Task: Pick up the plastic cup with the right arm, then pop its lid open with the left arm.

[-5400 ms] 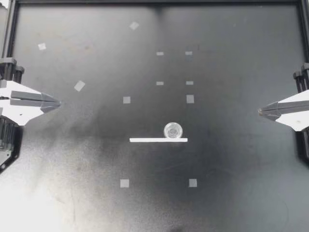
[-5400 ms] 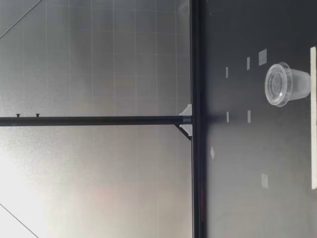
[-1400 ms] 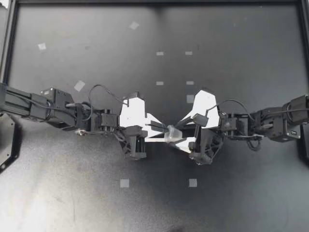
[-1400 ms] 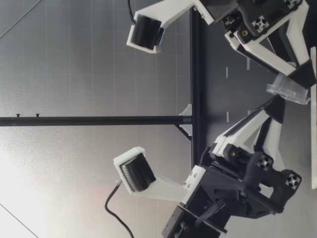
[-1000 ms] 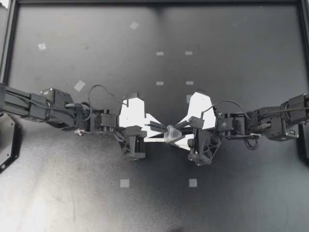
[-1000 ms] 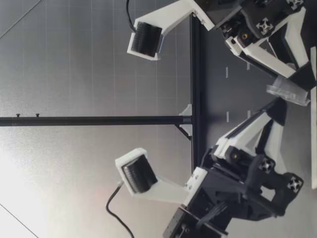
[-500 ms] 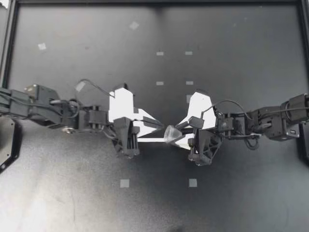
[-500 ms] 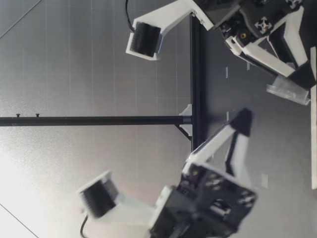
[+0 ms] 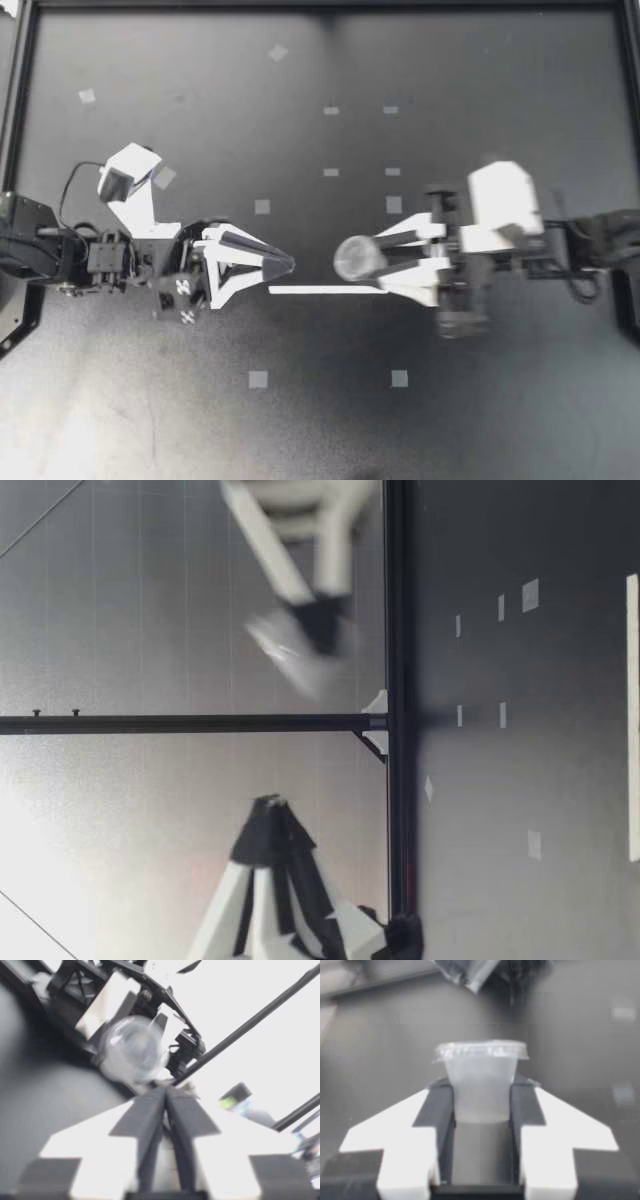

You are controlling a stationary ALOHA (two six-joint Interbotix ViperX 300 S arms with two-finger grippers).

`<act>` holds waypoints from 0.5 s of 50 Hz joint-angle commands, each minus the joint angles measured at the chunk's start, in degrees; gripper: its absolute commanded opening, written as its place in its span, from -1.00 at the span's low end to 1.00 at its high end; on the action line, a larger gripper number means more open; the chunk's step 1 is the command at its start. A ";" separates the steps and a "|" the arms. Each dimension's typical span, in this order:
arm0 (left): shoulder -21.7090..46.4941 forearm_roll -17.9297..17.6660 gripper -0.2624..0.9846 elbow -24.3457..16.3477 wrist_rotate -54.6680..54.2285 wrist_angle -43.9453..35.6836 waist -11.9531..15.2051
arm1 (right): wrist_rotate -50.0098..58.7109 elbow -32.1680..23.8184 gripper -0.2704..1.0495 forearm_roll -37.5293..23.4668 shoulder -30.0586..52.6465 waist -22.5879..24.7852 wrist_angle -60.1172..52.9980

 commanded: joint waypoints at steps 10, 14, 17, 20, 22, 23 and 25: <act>2.64 0.18 0.91 -6.06 -22.41 3.25 -1.41 | -2.29 6.15 -0.22 -0.26 2.55 -0.18 -22.24; 2.99 0.18 0.79 -8.26 -25.31 3.52 -1.41 | -2.29 5.27 -0.22 -0.88 4.31 -0.09 -22.24; 2.64 0.18 0.71 -9.67 -26.28 3.96 -1.41 | -2.29 3.87 -0.22 -2.20 5.45 -0.09 -22.24; 2.37 0.18 0.71 -10.28 -26.63 4.48 -1.41 | -2.29 2.99 -0.22 -3.08 5.98 -0.09 -22.15; 2.29 0.18 0.72 -10.28 -26.63 5.10 -1.49 | -2.29 2.46 -0.22 -3.52 6.06 -0.09 -21.80; 2.20 0.18 0.73 -10.11 -26.63 5.62 -1.41 | -2.29 2.29 -0.22 -3.78 6.15 -0.09 -21.45; 2.20 0.18 0.73 -9.93 -26.63 6.15 -1.41 | -2.29 1.93 -0.22 -3.96 6.06 -0.09 -20.83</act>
